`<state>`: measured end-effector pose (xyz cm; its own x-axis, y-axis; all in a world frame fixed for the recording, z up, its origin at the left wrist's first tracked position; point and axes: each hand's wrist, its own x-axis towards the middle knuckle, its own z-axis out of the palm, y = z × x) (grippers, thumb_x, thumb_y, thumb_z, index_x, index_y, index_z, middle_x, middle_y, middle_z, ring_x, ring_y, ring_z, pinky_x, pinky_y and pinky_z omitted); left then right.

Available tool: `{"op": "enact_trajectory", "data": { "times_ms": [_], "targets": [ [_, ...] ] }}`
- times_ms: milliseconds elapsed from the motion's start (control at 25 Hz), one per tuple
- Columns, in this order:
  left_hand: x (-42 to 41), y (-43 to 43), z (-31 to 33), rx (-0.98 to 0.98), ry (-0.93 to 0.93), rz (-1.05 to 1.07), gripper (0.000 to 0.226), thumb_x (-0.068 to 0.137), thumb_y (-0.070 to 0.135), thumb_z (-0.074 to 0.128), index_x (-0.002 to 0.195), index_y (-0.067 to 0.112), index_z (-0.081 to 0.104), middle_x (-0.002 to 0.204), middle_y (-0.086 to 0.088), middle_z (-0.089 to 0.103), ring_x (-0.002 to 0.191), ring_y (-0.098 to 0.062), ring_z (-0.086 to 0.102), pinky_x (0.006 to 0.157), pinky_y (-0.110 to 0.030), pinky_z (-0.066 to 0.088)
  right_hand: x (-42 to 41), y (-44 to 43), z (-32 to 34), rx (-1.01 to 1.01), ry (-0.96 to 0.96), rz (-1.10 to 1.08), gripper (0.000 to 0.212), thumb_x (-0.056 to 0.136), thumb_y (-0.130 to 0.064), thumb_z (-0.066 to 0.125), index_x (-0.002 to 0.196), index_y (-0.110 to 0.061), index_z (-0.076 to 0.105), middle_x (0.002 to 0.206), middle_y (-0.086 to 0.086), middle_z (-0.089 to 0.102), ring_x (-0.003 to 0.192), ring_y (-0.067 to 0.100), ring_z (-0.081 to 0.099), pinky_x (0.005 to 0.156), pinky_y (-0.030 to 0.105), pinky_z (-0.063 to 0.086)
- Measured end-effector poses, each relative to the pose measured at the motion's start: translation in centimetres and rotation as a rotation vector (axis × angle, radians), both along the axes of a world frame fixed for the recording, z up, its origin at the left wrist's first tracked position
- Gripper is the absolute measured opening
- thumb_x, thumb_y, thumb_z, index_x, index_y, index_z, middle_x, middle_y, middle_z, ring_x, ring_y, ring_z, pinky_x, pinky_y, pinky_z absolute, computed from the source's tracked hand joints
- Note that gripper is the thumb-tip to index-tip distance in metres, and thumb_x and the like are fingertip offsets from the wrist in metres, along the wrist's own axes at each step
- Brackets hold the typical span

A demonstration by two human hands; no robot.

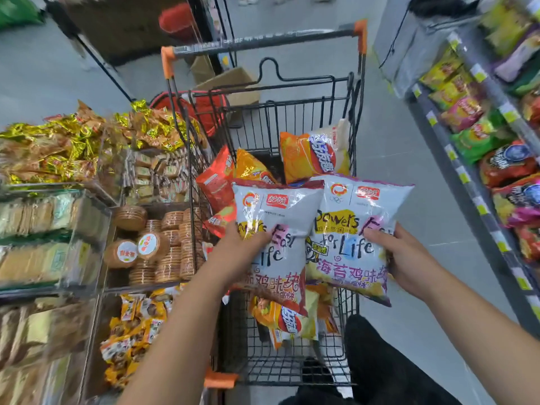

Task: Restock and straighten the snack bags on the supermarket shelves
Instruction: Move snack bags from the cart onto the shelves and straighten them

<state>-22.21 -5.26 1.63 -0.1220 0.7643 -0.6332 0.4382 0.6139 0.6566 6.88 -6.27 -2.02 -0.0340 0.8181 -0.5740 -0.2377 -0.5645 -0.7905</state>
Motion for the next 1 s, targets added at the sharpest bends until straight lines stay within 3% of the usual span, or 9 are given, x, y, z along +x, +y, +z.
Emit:
{"op": "enact_trajectory", "data": {
  "times_ms": [80,240,320,400,480,640,840,920,1000],
  "targets": [
    [1.3,-0.9,1.0,0.003,-0.131,-0.067,0.043,0.09,0.041,0.06,0.127,0.037,0.039,0.108,0.007,0.065,0.088,-0.016,0.066,0.07,-0.031,0.053,1.7,-2.1,0.7,0.005,0.051,-0.064,0.049,0.08,-0.024,0.066,0.127,-0.023,0.053,0.115,0.008,0.071,0.101,0.032,0.069,0.082,0.048,0.055],
    [4.9,-1.8,1.9,-0.041,-0.411,-0.179,0.049,0.08,0.032,0.077,0.124,0.023,0.059,0.108,-0.004,0.075,0.096,-0.026,0.072,0.085,-0.044,0.057,6.5,-6.1,3.2,0.054,0.049,-0.171,0.086,0.053,-0.043,0.09,0.128,-0.022,0.054,0.118,0.01,0.069,0.102,0.034,0.068,0.075,0.048,0.058],
    [7.4,-2.0,1.6,-0.105,-0.459,-0.189,0.075,0.066,0.037,0.086,0.132,0.016,0.055,0.117,-0.008,0.071,0.101,-0.029,0.071,0.085,-0.044,0.057,9.3,-8.2,4.4,0.093,0.015,-0.26,0.062,0.068,-0.037,0.081,0.123,-0.024,0.056,0.114,0.007,0.072,0.098,0.03,0.071,0.071,0.044,0.059],
    [9.8,-2.0,1.1,-0.141,-0.479,-0.187,0.099,0.057,0.05,0.092,0.142,0.03,0.045,0.136,-0.006,0.06,0.115,-0.03,0.064,0.093,-0.051,0.053,11.6,-9.9,5.4,0.108,-0.018,-0.349,0.04,0.082,-0.029,0.067,0.121,-0.027,0.058,0.108,0.004,0.073,0.092,0.025,0.072,0.07,0.042,0.058],
    [13.4,-2.4,1.3,-0.117,-0.539,-0.228,0.096,0.057,0.057,0.089,0.14,0.039,0.044,0.14,-0.004,0.057,0.12,-0.031,0.061,0.097,-0.056,0.049,14.4,-12.2,6.2,0.118,-0.044,-0.44,0.027,0.086,-0.028,0.064,0.112,-0.031,0.058,0.103,-0.001,0.074,0.085,0.02,0.073,0.072,0.04,0.056],
    [22.5,-5.9,4.6,-0.059,-0.626,-0.34,0.075,0.067,0.041,0.084,0.133,0.027,0.052,0.12,-0.007,0.07,0.107,-0.031,0.068,0.092,-0.054,0.053,21.8,-17.8,7.2,0.103,-0.155,-0.521,0.085,0.062,-0.06,0.08,0.136,-0.031,0.048,0.137,-0.001,0.056,0.117,0.021,0.06,0.101,0.051,0.045],
    [34.0,-10.0,7.0,-0.017,-0.676,-0.385,0.063,0.075,0.03,0.08,0.13,0.018,0.053,0.116,-0.016,0.07,0.103,-0.038,0.069,0.088,-0.06,0.052,31.2,-25.9,10.3,0.09,-0.278,-0.603,0.091,0.078,-0.061,0.065,0.152,-0.026,0.026,0.158,-0.002,0.027,0.142,0.023,0.031,0.113,0.043,0.027],
    [39.2,-11.9,8.2,0.011,-0.698,-0.45,0.064,0.074,0.031,0.079,0.131,0.015,0.053,0.117,-0.018,0.07,0.103,-0.039,0.069,0.089,-0.063,0.051,35.5,-29.2,10.7,0.084,-0.317,-0.638,0.113,0.058,-0.079,0.07,0.151,-0.033,0.026,0.157,-0.004,0.029,0.142,0.024,0.033,0.115,0.051,0.027],
    [43.9,-13.5,9.4,0.044,-0.706,-0.503,0.06,0.075,0.028,0.08,0.127,0.014,0.054,0.114,-0.018,0.071,0.099,-0.038,0.07,0.085,-0.06,0.054,38.5,-32.1,12.4,0.131,-0.345,-0.705,0.105,0.06,-0.076,0.072,0.148,-0.033,0.034,0.147,-0.007,0.044,0.131,0.024,0.048,0.11,0.052,0.036]
  ]
}}
